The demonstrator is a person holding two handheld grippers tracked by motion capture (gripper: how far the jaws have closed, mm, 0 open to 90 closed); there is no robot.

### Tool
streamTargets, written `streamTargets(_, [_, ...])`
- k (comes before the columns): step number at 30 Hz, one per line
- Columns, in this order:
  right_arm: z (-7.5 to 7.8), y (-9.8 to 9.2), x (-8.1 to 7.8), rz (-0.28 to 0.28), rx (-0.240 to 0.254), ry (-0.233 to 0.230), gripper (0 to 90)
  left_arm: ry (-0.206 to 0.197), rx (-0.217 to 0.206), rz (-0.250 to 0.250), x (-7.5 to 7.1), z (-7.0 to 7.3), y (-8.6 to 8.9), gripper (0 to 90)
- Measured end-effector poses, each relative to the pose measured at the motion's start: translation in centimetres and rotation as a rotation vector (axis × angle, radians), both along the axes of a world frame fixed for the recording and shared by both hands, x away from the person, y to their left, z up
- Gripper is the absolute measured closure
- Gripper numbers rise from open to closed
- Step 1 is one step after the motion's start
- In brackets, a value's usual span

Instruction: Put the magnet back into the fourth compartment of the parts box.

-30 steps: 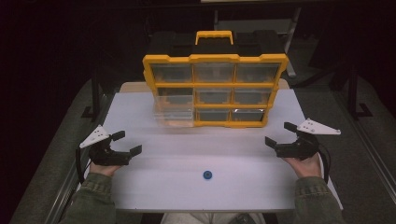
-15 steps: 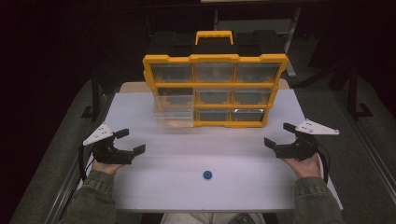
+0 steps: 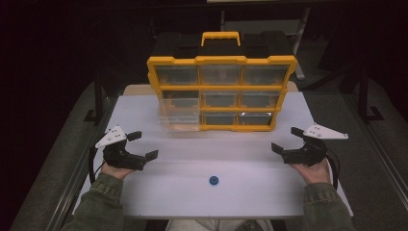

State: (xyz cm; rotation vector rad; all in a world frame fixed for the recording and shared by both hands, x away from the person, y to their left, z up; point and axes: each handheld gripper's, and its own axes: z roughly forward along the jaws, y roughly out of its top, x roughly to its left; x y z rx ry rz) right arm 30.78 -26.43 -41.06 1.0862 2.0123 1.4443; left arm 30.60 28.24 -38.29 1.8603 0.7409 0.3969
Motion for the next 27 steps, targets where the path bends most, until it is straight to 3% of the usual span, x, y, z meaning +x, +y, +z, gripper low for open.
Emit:
streamTargets(8, [0.0, 0.1, 0.0, 0.005, -0.006, -0.002, 0.0, -0.019, 0.038, -0.079, -0.4, 0.8, -2.3, 0.0])
streamTargets(27, [-0.1, 0.2, 0.0, 0.017, -0.008, 0.005, 0.0, -0.031, 0.078, -0.172, -0.9, 1.5, -5.3, 0.0])
